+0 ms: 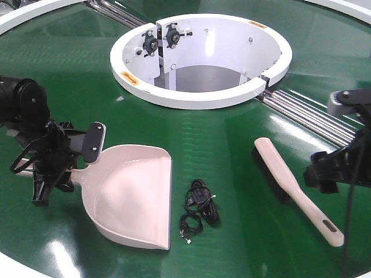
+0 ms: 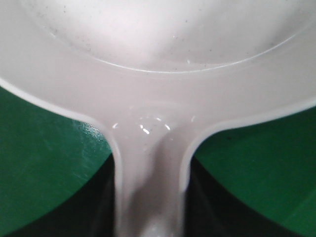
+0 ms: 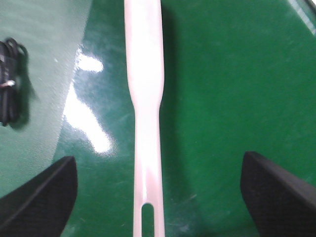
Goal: Clean and inspect green conveyor with broom and dustpan
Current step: 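Reach the right gripper down and grasp the pink brush handle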
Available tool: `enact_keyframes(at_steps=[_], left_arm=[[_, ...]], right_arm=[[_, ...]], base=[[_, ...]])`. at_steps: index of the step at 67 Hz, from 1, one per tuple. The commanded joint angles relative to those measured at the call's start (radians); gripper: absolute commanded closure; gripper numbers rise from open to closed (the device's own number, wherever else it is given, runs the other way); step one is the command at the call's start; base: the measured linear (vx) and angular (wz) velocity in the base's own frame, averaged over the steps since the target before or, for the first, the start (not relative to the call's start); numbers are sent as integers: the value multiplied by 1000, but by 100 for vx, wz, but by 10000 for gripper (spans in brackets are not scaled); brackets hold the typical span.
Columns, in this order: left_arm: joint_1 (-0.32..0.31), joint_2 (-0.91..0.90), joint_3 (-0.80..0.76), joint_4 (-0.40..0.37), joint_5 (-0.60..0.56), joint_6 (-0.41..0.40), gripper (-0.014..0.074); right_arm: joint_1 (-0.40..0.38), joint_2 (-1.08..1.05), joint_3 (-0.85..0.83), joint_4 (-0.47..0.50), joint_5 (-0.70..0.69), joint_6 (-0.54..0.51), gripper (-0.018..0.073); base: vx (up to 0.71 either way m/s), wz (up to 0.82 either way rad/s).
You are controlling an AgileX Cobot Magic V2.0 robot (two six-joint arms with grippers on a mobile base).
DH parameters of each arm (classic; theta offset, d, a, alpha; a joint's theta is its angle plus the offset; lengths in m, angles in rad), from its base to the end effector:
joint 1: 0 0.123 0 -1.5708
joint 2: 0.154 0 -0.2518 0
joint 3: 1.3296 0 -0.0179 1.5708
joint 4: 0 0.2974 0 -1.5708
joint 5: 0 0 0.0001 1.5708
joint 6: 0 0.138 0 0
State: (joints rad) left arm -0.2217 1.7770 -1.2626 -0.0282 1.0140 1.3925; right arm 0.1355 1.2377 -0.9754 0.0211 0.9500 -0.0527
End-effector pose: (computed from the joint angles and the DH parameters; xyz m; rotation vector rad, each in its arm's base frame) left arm 0.3745 -0.0878 0.1149 2.1665 2.1023 0.0769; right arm 0.3074 0.0443 0.2121 -0.2421 2.6857 0.0522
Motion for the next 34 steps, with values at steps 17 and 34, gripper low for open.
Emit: enact_keyframes(at_steps=[17, 34], left_arm=[[-5, -41, -24, -9, -5, -10, 604], [-5, -41, -24, -9, -5, -10, 604]], right_arm=[[1, 243, -132, 1, 49, -28, -23], [1, 376, -153, 4, 55, -30, 17]], base=[[0, 0], [0, 0]])
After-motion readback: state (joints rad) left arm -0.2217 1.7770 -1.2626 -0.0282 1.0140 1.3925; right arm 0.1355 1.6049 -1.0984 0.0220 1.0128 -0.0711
